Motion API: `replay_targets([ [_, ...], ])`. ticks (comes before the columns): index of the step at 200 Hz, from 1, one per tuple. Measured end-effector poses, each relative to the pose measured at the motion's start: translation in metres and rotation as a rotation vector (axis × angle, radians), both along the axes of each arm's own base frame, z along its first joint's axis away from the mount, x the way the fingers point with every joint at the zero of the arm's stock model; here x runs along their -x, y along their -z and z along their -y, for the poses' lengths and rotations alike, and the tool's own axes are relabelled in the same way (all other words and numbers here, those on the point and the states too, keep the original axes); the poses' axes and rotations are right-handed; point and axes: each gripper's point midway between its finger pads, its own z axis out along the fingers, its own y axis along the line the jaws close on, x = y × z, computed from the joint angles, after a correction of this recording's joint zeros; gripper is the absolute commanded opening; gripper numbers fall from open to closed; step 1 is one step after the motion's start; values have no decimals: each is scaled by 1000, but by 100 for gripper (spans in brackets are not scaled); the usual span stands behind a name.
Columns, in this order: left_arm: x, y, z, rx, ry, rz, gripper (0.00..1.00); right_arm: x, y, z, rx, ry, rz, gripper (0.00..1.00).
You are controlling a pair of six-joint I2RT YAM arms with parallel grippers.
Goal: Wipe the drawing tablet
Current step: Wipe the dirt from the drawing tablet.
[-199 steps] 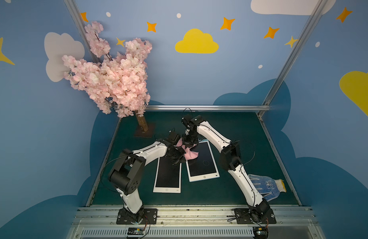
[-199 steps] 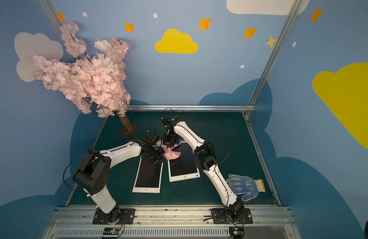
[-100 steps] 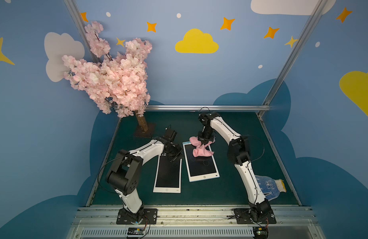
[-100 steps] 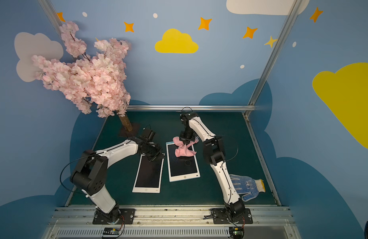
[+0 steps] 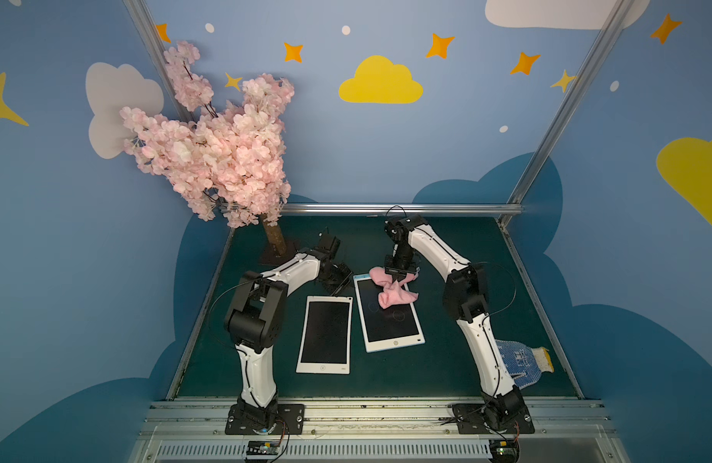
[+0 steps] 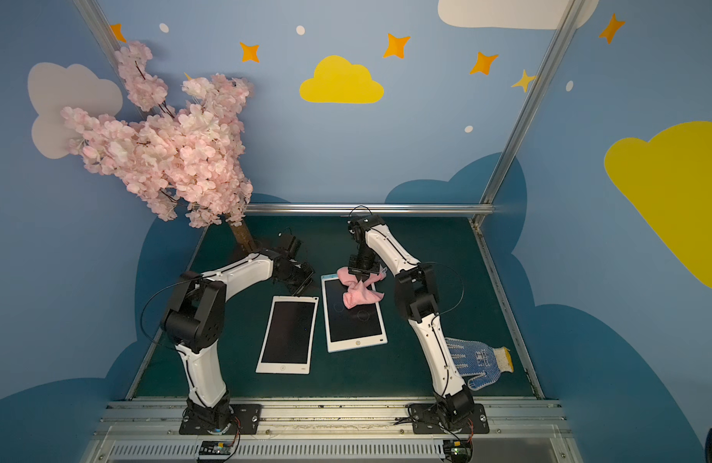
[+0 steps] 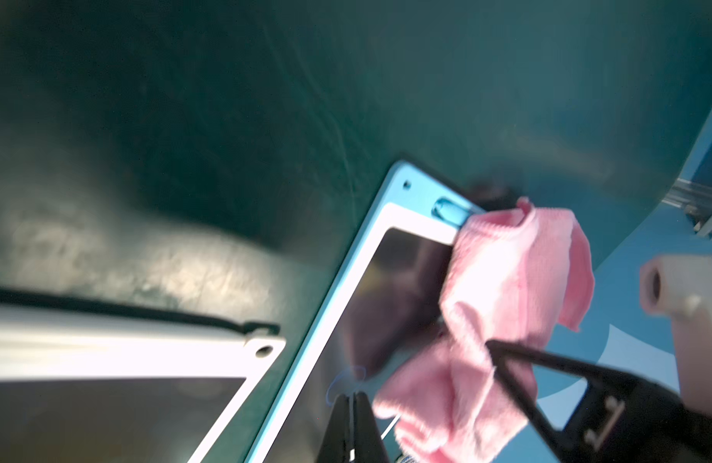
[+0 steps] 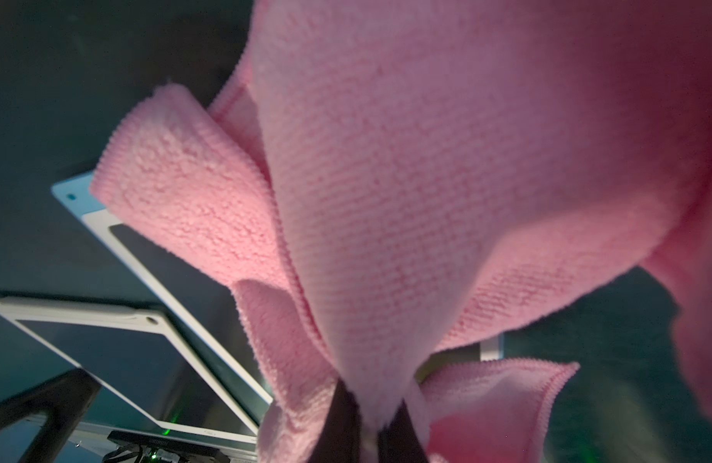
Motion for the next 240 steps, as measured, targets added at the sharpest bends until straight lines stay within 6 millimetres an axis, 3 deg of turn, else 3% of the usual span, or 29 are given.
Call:
replay_targets([
  [47, -23, 12, -11, -6, -45, -44, 9, 9, -17, -65, -132, -88, 59, 0],
  [82, -40, 17, -14, -10, -63, -56, 9, 22, -9, -88, -160, -115, 40, 0],
  [116, -57, 22, -10, -7, -64, -60, 9, 13, -4, -74, -134, -65, 35, 0],
  [162, -74, 26, -5, -7, -63, -62, 9, -11, 15, -7, -33, 81, -36, 0],
  [180, -78, 25, -4, -6, -64, -60, 9, -17, 16, 10, -10, 110, -41, 0],
  [197, -83, 24, -2, -4, -60, -55, 9, -16, 16, 10, 2, 107, -39, 0],
  [240, -81, 26, 3, -12, -34, -59, 9, 8, 17, -15, 28, 32, -41, 0],
])
